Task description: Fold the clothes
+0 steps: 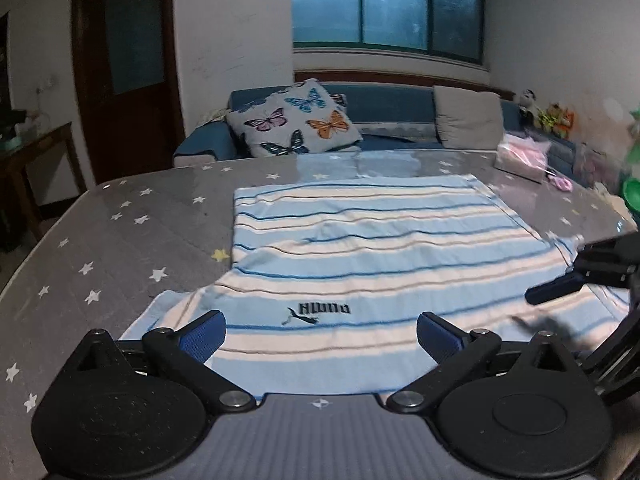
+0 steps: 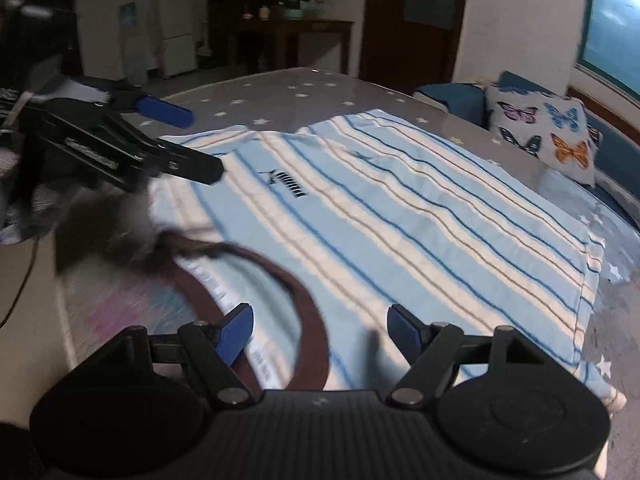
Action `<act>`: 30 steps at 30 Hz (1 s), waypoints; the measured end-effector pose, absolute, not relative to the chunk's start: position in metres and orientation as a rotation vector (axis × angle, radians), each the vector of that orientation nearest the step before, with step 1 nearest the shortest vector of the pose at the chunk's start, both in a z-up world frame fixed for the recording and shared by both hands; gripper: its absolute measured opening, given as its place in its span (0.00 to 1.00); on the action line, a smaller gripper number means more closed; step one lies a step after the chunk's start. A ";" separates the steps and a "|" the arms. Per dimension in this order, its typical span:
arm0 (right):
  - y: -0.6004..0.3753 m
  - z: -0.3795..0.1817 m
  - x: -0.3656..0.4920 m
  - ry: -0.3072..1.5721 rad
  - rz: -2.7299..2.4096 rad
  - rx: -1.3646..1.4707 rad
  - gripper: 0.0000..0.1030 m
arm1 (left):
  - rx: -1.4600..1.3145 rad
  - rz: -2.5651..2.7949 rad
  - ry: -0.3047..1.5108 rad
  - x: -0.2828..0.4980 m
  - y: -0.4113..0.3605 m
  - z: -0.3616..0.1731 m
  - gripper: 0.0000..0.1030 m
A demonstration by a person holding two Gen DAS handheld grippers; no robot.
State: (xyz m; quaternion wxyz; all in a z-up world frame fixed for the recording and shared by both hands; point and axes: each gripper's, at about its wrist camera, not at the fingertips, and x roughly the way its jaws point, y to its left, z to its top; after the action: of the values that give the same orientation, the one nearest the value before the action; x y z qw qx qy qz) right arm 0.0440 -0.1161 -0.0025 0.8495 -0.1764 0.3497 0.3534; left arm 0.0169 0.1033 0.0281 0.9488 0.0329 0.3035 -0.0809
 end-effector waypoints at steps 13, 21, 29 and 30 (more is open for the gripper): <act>-0.107 -0.010 0.039 0.780 0.844 -0.421 0.72 | -0.009 -0.068 0.686 0.037 0.126 0.017 1.00; -0.086 -0.016 0.039 0.760 0.848 -0.403 0.72 | 0.045 -0.038 0.719 0.033 0.123 0.002 1.00; -0.083 -0.015 0.031 0.749 0.870 -0.410 0.77 | 0.099 -0.023 0.730 0.016 0.116 -0.015 1.00; -0.082 -0.015 0.028 0.746 0.877 -0.419 0.76 | 0.100 -0.017 0.730 0.014 0.117 -0.017 1.00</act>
State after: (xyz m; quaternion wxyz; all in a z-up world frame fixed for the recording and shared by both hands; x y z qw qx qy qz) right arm 0.0285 -0.0818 -0.0154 0.8180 -0.1965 0.3503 0.4118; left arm 0.0138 0.1166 -0.0166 0.9328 0.0491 0.3570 -0.0082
